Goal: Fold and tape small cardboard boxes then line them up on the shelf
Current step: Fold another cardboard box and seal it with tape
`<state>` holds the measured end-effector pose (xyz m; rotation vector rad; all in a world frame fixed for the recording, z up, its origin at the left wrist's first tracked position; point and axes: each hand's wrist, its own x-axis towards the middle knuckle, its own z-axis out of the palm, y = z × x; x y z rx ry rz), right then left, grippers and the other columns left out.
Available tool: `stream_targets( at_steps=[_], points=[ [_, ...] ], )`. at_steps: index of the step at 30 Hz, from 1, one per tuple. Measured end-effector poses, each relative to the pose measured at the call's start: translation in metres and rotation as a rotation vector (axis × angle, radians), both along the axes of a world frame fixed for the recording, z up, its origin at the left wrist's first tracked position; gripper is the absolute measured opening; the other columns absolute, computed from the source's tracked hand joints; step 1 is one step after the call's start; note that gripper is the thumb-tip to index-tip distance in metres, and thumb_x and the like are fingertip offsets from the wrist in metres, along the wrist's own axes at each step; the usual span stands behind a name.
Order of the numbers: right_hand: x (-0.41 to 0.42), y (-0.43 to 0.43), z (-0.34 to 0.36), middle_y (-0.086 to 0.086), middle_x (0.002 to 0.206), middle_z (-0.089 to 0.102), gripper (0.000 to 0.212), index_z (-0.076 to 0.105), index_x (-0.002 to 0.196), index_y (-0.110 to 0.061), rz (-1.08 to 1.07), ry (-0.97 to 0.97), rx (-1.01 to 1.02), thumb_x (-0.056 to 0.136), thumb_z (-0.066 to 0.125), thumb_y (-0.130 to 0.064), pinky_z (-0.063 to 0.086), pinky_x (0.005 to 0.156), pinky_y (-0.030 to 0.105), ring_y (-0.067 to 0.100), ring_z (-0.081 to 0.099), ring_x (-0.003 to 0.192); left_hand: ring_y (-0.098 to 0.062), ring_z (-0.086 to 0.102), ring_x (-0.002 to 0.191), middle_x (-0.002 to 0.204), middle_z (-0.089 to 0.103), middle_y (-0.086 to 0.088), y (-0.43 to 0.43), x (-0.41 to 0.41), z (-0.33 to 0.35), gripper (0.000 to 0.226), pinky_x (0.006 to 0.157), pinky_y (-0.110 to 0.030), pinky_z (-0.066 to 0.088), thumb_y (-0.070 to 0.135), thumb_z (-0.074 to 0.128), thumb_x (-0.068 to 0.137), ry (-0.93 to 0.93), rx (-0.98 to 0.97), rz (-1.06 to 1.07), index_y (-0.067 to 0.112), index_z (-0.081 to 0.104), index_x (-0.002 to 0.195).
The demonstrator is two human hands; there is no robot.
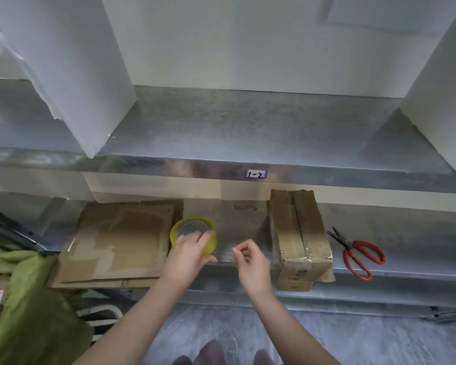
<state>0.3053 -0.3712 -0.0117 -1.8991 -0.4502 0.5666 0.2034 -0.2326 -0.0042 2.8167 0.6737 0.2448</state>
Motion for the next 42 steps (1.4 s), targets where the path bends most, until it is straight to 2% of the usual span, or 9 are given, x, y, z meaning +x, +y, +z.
stream_targets(
  at_steps=[2, 6, 10, 14, 20, 26, 29, 37, 42],
  points=[
    [0.005, 0.013, -0.014, 0.008, 0.074, 0.068, 0.019, 0.055, 0.076, -0.015, -0.011, 0.092, -0.053, 0.093, 0.062, -0.01, 0.054, 0.08, 0.042, 0.025, 0.067, 0.076, -0.028, 0.067, 0.078, 0.084, 0.068, -0.005, 0.0, 0.005, -0.011, 0.065, 0.068, -0.036, 0.053, 0.039, 0.092, 0.049, 0.05, 0.038, 0.031, 0.014, 0.07, 0.105],
    [0.009, 0.033, -0.038, 0.001, 0.069, 0.065, 0.025, 0.052, 0.072, -0.02, -0.077, 0.069, -0.15, 0.092, 0.062, -0.01, 0.047, 0.069, 0.029, 0.02, 0.062, 0.07, -0.032, 0.066, 0.079, 0.084, 0.067, -0.009, 0.004, 0.014, -0.035, 0.061, 0.071, -0.039, 0.051, 0.033, 0.091, 0.052, 0.109, -0.05, 0.112, 0.01, 0.069, 0.105],
    [0.02, 0.031, -0.053, 0.008, 0.077, 0.071, 0.018, 0.059, 0.074, -0.018, -0.076, 0.021, -0.243, 0.089, 0.067, -0.012, 0.05, 0.08, 0.032, 0.024, 0.065, 0.082, -0.029, 0.055, 0.113, 0.118, 0.062, -0.008, 0.009, 0.018, -0.056, 0.066, 0.095, -0.038, 0.041, 0.032, 0.078, 0.075, 0.109, -0.177, 0.081, 0.018, 0.054, 0.134],
    [0.032, 0.026, -0.062, 0.013, 0.102, 0.064, 0.009, 0.065, 0.08, -0.012, -0.107, 0.098, -0.281, 0.088, 0.07, -0.011, 0.054, 0.087, 0.04, 0.028, 0.068, 0.083, -0.027, 0.035, 0.133, 0.145, 0.041, -0.007, 0.023, 0.014, -0.068, 0.07, 0.111, -0.037, 0.029, 0.035, 0.072, 0.083, 0.126, -0.254, -0.002, 0.026, 0.041, 0.145],
    [0.036, 0.029, -0.068, -0.002, 0.111, 0.056, 0.013, 0.069, 0.092, -0.025, 0.02, -0.136, -0.516, 0.089, 0.066, -0.038, 0.036, 0.068, 0.023, 0.019, 0.06, 0.093, -0.024, 0.021, 0.142, 0.151, 0.028, -0.005, 0.032, 0.01, -0.072, 0.074, 0.117, -0.036, 0.02, 0.034, 0.07, 0.085, 0.17, -0.294, -0.053, 0.032, 0.033, 0.149],
    [0.035, 0.03, -0.071, -0.003, 0.122, 0.053, 0.03, 0.052, 0.114, -0.024, 0.056, -0.228, -0.596, 0.091, 0.062, -0.041, 0.039, 0.068, 0.028, 0.022, 0.06, 0.098, -0.024, 0.017, 0.144, 0.151, 0.027, -0.004, 0.031, 0.011, -0.067, 0.079, 0.118, -0.036, 0.017, 0.038, 0.068, 0.086, 0.229, -0.273, -0.089, 0.031, 0.024, 0.152],
    [0.023, 0.028, -0.059, 0.001, 0.132, 0.047, 0.035, 0.042, 0.13, -0.021, 0.118, -0.261, -0.599, 0.099, 0.049, -0.035, 0.047, 0.076, 0.034, 0.027, 0.061, 0.103, -0.022, 0.005, 0.148, 0.159, 0.016, 0.002, 0.026, 0.004, -0.056, 0.074, 0.121, -0.035, 0.006, 0.05, 0.053, 0.093, 0.241, -0.163, -0.103, 0.028, 0.017, 0.154],
    [-0.037, -0.038, 0.018, -0.006, 0.128, 0.058, 0.033, 0.061, 0.123, -0.024, 0.317, -0.836, -0.219, 0.095, 0.044, -0.032, 0.045, 0.104, 0.031, 0.017, 0.048, 0.129, -0.016, 0.021, 0.147, 0.156, 0.032, 0.004, -0.028, -0.025, -0.008, 0.06, 0.12, -0.031, 0.002, 0.044, 0.044, 0.096, 0.038, 0.053, -0.099, 0.019, 0.035, 0.149],
    [-0.007, -0.093, 0.04, -0.001, 0.133, 0.059, 0.042, 0.063, 0.128, -0.022, 0.245, -1.017, -0.32, 0.095, 0.041, -0.033, 0.041, 0.108, 0.047, 0.024, 0.045, 0.136, -0.015, 0.026, 0.144, 0.152, 0.039, 0.003, -0.094, -0.002, 0.015, 0.059, 0.118, -0.03, 0.006, 0.046, 0.038, 0.094, -0.006, 0.085, -0.142, 0.016, 0.043, 0.145]
  ],
)
